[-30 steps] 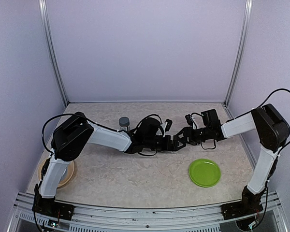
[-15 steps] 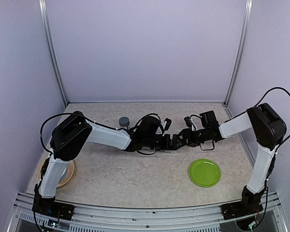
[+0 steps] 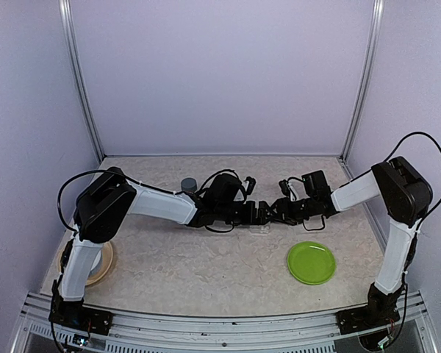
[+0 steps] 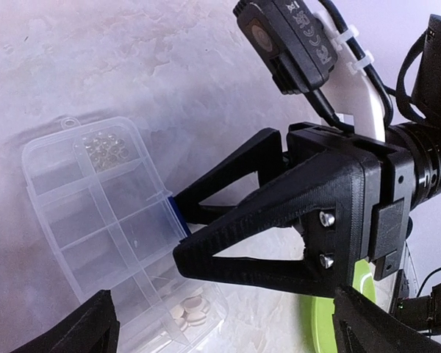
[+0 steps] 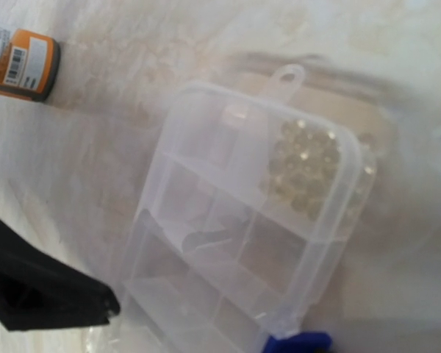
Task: Sort the pills into containers
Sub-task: Close the lid of the pill container.
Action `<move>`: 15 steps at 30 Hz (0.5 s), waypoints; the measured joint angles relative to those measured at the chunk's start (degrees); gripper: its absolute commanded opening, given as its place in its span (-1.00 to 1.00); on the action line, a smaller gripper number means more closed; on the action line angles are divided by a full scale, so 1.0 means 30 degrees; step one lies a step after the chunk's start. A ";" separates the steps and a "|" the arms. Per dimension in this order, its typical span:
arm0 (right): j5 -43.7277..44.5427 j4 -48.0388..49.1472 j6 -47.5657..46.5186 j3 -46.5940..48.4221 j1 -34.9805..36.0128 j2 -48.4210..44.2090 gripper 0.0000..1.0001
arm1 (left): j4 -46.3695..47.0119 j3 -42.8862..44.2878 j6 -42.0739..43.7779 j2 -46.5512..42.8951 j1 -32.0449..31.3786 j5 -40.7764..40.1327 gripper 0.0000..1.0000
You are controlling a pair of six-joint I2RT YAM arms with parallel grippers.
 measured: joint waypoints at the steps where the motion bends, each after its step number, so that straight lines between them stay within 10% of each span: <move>1: 0.0000 0.0044 0.0000 0.0000 0.0007 0.0051 0.04 | -0.0036 0.0000 0.0036 -0.0015 0.0000 -0.0095 0.98; 15: 0.0131 0.0182 0.0080 0.0029 0.0175 0.0160 -0.03 | -0.0896 -0.0124 0.0313 -0.0044 0.0204 -0.1545 0.97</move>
